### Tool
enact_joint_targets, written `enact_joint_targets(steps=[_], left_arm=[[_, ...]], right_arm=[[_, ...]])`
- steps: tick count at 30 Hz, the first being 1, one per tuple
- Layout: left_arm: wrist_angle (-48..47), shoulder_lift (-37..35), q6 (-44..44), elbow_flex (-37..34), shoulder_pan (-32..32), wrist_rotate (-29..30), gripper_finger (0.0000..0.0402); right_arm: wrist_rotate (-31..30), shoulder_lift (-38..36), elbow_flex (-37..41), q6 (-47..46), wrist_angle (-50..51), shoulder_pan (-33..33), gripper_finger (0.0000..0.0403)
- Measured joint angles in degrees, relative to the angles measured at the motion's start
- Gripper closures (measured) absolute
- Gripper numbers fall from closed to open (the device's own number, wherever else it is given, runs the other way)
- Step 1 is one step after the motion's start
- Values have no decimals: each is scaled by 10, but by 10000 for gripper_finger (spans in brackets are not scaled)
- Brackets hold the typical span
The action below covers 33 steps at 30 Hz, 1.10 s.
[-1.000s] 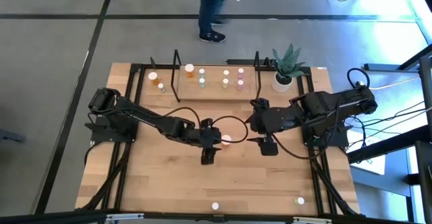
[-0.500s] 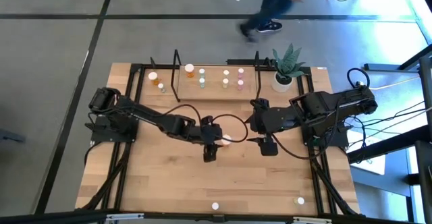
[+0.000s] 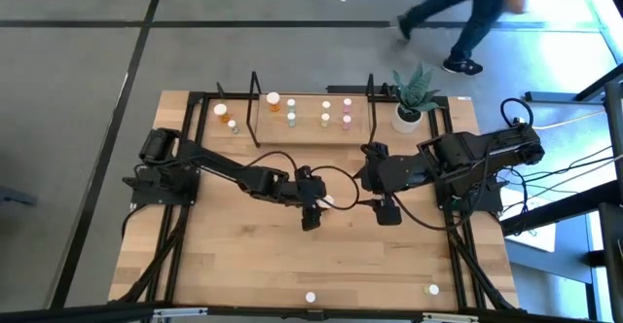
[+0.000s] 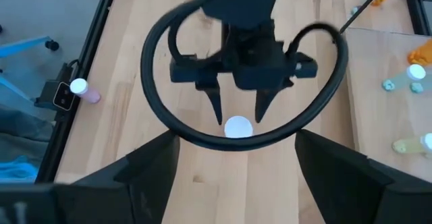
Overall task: Pick and place medicine bottles onto shelf by color
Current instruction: Put the right orange pill bottle on the shelf aligned with the other orange pill bottle
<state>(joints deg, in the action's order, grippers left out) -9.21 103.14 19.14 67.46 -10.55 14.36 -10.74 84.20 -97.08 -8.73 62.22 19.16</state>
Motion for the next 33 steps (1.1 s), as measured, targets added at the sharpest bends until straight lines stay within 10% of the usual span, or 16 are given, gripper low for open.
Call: enact_joint_targets(steps=[23,33], left_arm=[[39,52,-12,0,-1,16,53],[1,13,165,0,-1,-18,52]], right_arm=[[3,0,0,0,-3,0,109],[1,0,0,0,-4,0,109]])
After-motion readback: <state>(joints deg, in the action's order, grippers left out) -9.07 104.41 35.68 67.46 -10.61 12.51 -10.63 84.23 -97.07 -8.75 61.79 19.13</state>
